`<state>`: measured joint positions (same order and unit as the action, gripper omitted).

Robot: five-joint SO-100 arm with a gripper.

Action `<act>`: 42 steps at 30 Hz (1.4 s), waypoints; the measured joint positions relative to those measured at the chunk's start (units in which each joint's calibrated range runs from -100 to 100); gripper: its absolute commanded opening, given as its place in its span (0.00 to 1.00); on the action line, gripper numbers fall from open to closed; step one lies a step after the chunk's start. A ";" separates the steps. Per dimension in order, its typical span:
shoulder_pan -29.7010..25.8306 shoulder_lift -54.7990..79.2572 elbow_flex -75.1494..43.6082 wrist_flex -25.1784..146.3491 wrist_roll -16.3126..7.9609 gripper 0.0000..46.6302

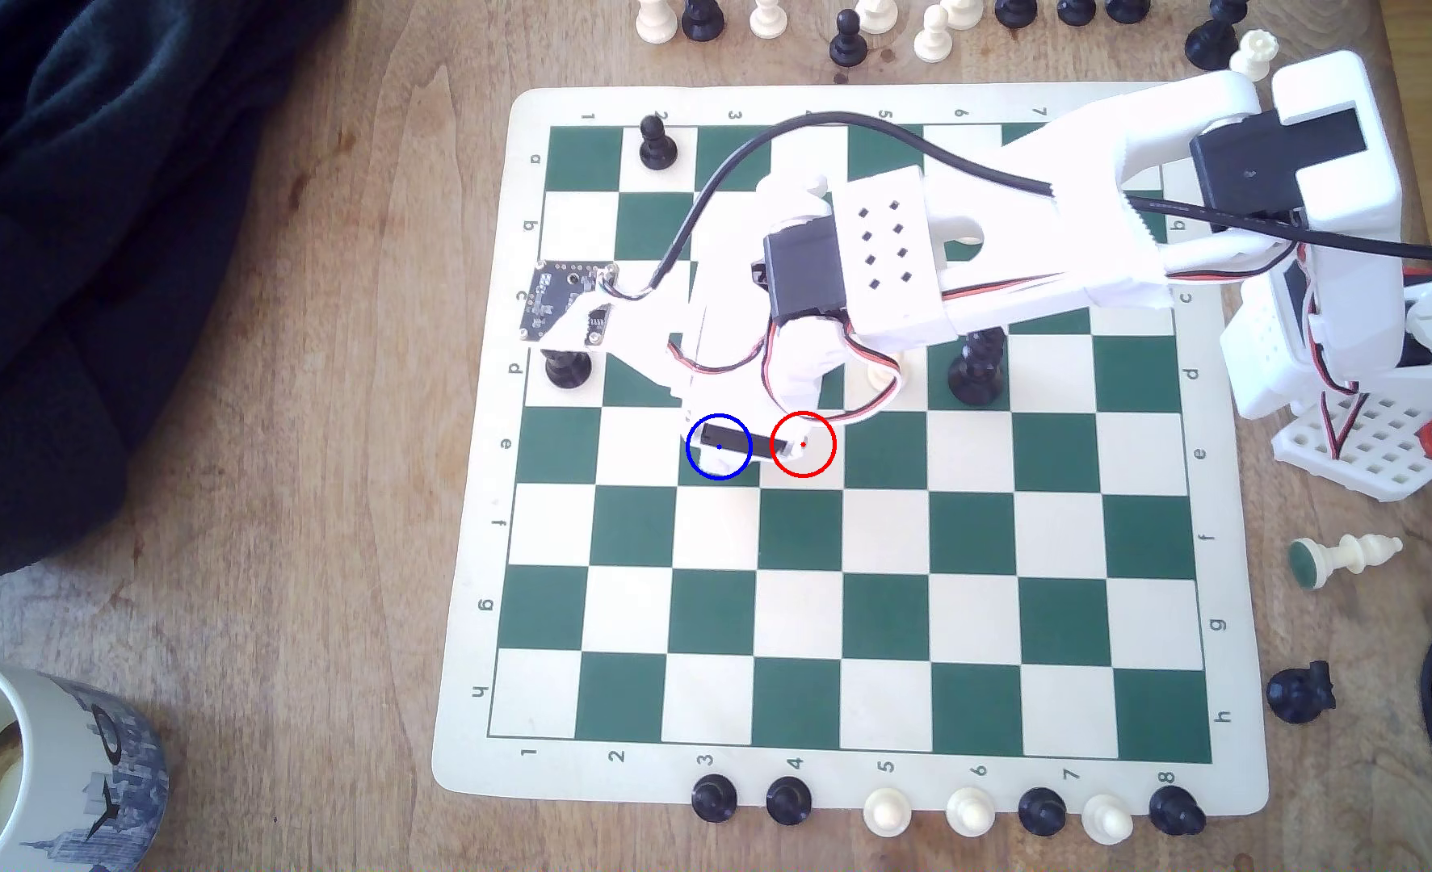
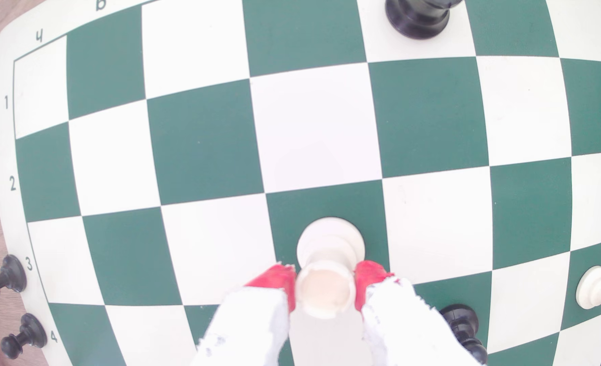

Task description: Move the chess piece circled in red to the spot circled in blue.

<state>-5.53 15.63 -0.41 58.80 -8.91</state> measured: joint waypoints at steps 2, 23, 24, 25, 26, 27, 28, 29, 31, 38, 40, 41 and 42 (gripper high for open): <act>0.07 0.00 0.00 0.00 0.00 0.00; 1.33 0.00 0.00 2.71 0.00 0.44; 1.40 0.00 0.00 2.95 0.00 0.44; 1.40 -0.42 0.00 3.35 0.00 0.44; 1.40 -0.92 0.00 3.67 0.00 0.44; 1.40 -1.68 0.00 4.14 0.00 0.44; 1.40 -2.26 0.00 4.70 0.00 0.44; 1.40 -3.52 0.00 6.06 0.00 0.44; 1.40 -4.78 0.36 7.09 0.00 0.44; -1.92 -18.85 14.01 8.13 -0.15 0.31; -3.10 -22.37 18.98 7.09 0.00 0.31; -3.47 -24.38 21.96 5.58 0.00 0.31; -3.54 -26.31 24.94 4.14 0.00 0.26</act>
<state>-9.07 -10.68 24.54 62.95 -8.91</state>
